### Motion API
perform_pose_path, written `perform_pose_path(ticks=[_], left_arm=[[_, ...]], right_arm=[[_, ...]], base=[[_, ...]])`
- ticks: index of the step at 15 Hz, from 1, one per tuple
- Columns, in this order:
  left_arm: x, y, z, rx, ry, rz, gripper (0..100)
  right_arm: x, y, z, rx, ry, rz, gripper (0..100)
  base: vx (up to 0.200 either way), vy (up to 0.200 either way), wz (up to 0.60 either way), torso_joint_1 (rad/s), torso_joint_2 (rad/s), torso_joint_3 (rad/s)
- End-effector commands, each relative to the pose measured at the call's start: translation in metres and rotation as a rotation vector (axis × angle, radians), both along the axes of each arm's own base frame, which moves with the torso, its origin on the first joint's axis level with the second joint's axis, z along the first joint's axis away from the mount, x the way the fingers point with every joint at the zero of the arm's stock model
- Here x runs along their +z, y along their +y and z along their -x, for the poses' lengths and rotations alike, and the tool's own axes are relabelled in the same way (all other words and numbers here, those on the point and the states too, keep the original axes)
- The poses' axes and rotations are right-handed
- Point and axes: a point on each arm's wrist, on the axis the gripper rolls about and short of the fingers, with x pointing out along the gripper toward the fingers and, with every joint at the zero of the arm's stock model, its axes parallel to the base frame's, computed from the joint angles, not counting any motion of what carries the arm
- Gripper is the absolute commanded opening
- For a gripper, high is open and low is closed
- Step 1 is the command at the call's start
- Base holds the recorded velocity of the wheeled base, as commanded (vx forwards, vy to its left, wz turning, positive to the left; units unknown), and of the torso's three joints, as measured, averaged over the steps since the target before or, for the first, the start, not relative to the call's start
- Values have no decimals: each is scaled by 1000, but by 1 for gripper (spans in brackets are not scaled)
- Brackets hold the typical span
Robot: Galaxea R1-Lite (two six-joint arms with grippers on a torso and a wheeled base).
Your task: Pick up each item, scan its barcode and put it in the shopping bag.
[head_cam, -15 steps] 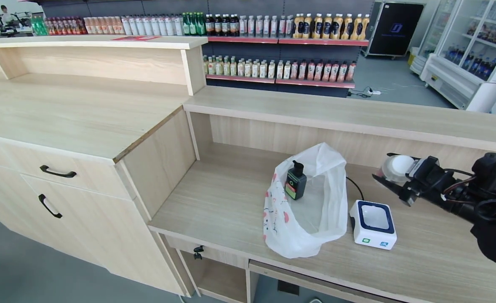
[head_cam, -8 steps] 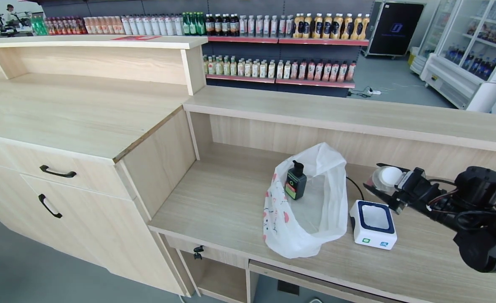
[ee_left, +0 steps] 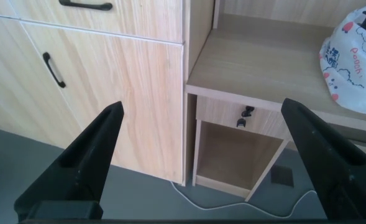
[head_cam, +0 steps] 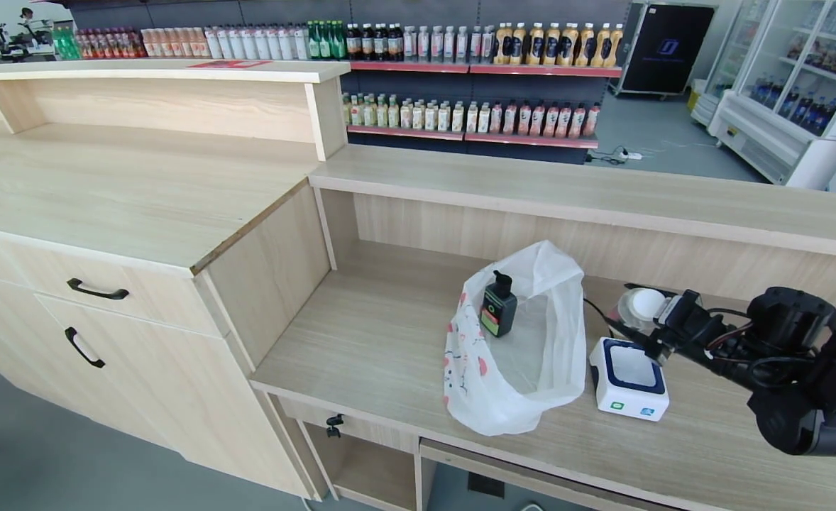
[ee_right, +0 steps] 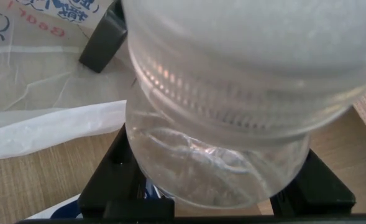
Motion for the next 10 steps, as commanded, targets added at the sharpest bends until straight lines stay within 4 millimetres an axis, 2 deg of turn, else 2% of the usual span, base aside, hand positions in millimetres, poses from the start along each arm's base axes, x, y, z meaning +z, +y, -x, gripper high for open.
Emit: perform_pose_path(ticks=[1, 10], left_arm=[[0, 0, 0, 0, -1, 0, 100], [0, 0, 0, 0, -1, 0, 100]], right_arm=[[-2, 0, -1, 1, 2, 0, 0], [2, -2, 1, -5, -7, 1, 0]], base=[[0, 0, 0, 0, 0, 0], [0, 0, 0, 0, 0, 0]])
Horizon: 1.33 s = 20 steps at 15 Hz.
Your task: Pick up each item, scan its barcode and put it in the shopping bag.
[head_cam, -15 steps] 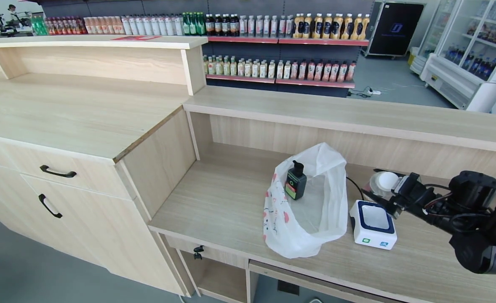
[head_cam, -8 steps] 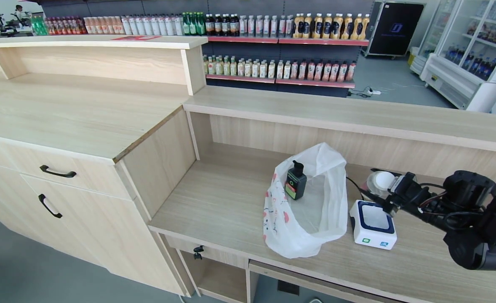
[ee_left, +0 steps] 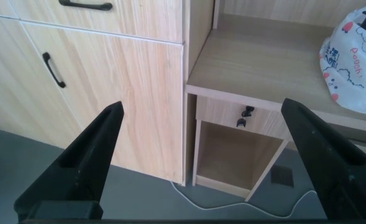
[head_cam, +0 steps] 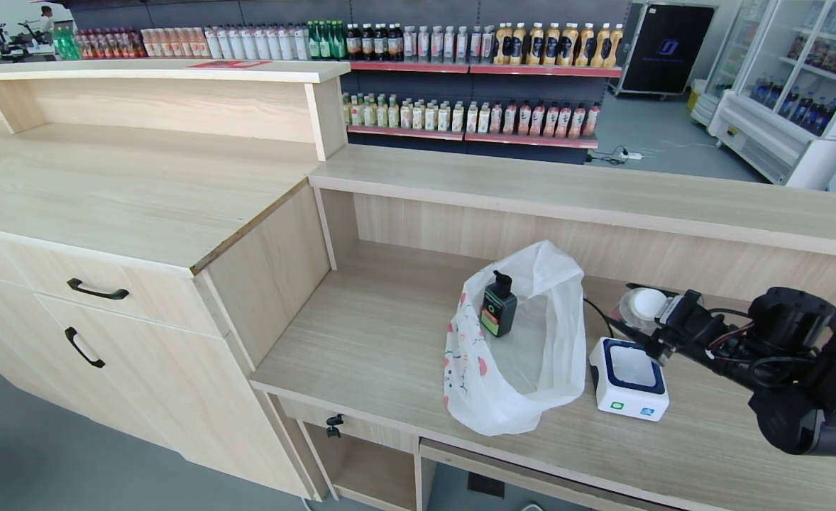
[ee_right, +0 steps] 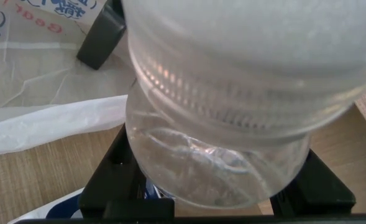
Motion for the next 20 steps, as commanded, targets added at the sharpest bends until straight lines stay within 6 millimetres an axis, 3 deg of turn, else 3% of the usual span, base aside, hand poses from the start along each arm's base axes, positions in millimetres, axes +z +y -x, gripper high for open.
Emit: perform_pose_path(ticks=[1, 5, 7, 10, 12, 14, 17, 20], left_arm=[[0, 0, 0, 0, -1, 0, 100], [0, 0, 0, 0, -1, 0, 100], [0, 0, 0, 0, -1, 0, 100], [0, 0, 0, 0, -1, 0, 100], [0, 0, 0, 0, -1, 0, 100], [0, 0, 0, 0, -1, 0, 100], [0, 0, 0, 0, -1, 0, 100], [0, 0, 0, 0, -1, 0, 100]], right_arm=[[4, 0, 1, 0, -11, 2, 0], [5, 0, 2, -1, -14, 2, 0], [17, 0, 4, -1, -37, -11, 0], [63, 2, 23, -3, -99, -95, 0], [110, -7, 54, -93, -87, -191, 0], [132, -27, 86, -262, -30, -247, 0], [121, -54, 125, -502, 82, -273, 0], [122, -60, 133, -542, 100, -299, 0]], base=[[0, 0, 0, 0, 0, 0], [0, 0, 0, 0, 0, 0], [0, 0, 0, 0, 0, 0], [0, 0, 0, 0, 0, 0], [0, 0, 0, 0, 0, 0], [0, 0, 0, 0, 0, 0], [0, 0, 0, 0, 0, 0], [0, 0, 0, 0, 0, 0]])
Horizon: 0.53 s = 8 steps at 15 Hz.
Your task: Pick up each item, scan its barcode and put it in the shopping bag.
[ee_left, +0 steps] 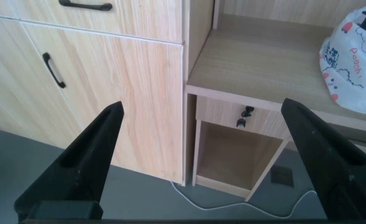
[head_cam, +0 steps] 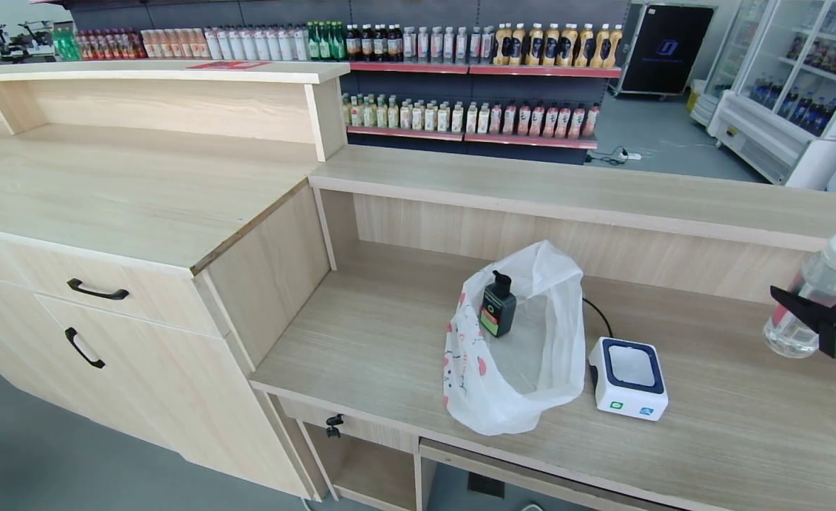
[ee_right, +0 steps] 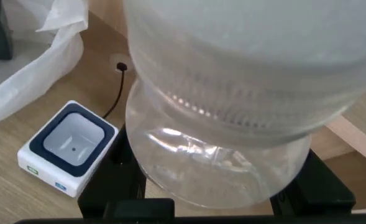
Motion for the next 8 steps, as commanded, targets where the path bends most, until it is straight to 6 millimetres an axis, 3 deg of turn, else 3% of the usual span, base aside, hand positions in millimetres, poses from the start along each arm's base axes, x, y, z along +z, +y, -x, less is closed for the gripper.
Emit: perform_pose_path(ticks=[1, 5, 6, 8], left_arm=[[0, 0, 0, 0, -1, 0, 100], [0, 0, 0, 0, -1, 0, 100], [0, 0, 0, 0, -1, 0, 100], [0, 0, 0, 0, -1, 0, 100]], right_arm=[[11, 2, 13, -16, -41, -10, 0], [22, 40, 10, 24, -65, -131, 0], [27, 64, 7, 12, -83, -197, 0], [27, 89, 5, 30, -81, -217, 0]], base=[[0, 0, 0, 0, 0, 0], [0, 0, 600, 4, 1, 2], [0, 0, 600, 7, 7, 2], [0, 0, 600, 0, 0, 5]])
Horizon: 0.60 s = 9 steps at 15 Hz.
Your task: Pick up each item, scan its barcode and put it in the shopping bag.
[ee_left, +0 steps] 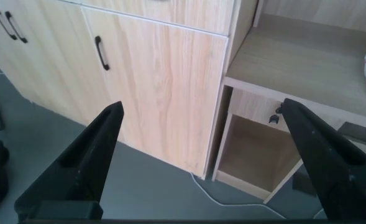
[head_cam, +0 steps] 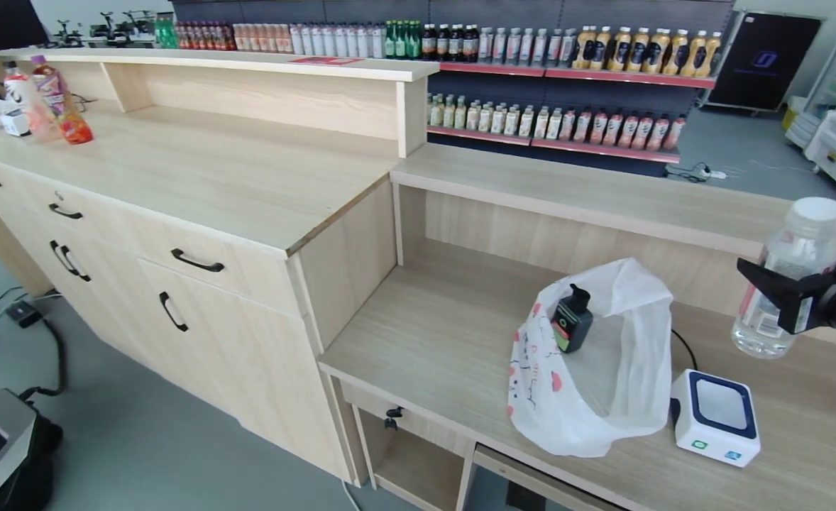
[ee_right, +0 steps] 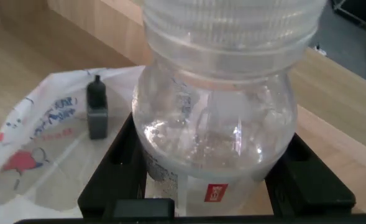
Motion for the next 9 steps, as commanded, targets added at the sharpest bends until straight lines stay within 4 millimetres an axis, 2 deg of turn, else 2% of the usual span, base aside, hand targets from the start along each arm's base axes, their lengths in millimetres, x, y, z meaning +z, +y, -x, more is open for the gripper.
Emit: perform_pose_path(ticks=[1, 6, 9], left_arm=[[0, 0, 0, 1, -1, 0, 100], [0, 0, 0, 1, -1, 0, 100], [0, 0, 0, 1, -1, 0, 100]], right_arm=[[1, 29, 0, 66, 0, -24, 0], [-52, 39, -29, 101, 276, -128, 0], [-77, 42, -51, 142, 345, -178, 0]], base=[[0, 0, 0, 0, 0, 0], [0, 0, 0, 0, 0, 0], [0, 0, 0, 0, 0, 0]])
